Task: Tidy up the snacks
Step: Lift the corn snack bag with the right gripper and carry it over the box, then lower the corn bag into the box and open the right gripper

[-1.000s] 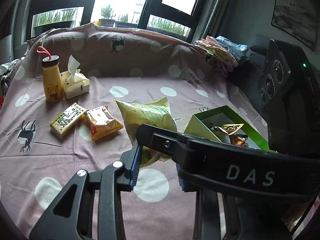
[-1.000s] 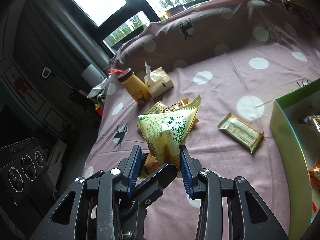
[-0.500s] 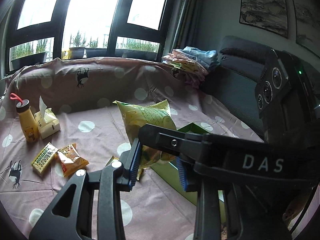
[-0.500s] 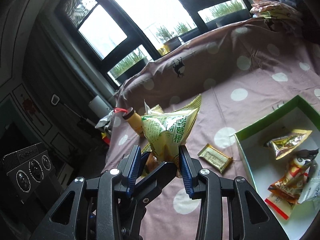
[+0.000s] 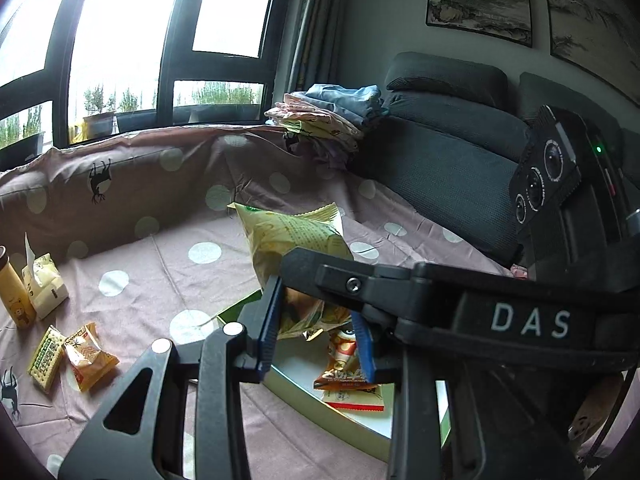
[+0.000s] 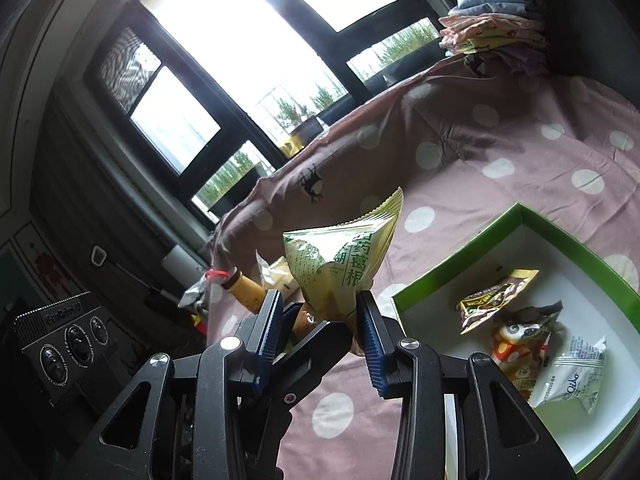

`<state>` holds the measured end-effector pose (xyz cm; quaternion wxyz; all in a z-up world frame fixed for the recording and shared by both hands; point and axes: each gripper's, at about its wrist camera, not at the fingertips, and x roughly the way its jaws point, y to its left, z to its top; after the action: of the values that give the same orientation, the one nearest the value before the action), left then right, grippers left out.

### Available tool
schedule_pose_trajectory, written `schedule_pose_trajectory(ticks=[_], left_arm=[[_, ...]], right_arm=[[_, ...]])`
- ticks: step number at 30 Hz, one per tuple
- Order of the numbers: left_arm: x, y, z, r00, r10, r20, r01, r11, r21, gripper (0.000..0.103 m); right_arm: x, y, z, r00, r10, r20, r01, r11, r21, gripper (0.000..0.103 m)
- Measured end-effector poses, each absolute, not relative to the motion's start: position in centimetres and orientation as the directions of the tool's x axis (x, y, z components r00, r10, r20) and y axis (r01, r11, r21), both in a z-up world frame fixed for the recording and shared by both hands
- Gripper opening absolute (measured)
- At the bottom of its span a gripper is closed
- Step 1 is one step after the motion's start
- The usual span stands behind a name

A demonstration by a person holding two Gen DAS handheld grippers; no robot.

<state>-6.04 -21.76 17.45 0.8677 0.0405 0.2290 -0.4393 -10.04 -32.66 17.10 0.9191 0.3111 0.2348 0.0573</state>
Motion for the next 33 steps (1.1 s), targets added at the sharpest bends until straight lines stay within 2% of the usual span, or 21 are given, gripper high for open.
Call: schedule_pose_trajectory(ticks=[20, 33], left_arm=[[-4.7, -27.8, 14.7, 0.335, -0.796, -0.503, 0.837, 0.497, -0.230, 0.031], [-2.6, -29.2, 11.4, 0.192, -0.804, -0.563, 0.787, 0.469, -0.401, 0.031]], right_arm=[[-11.4, -37.9, 15.0, 0.857, 0.102, -0.506, 0.247, 0.780, 0.575, 0.042], [-10.5, -39.3, 13.2, 0.784, 0.035, -0.620, 0.379, 0.764, 0.522, 0.042]])
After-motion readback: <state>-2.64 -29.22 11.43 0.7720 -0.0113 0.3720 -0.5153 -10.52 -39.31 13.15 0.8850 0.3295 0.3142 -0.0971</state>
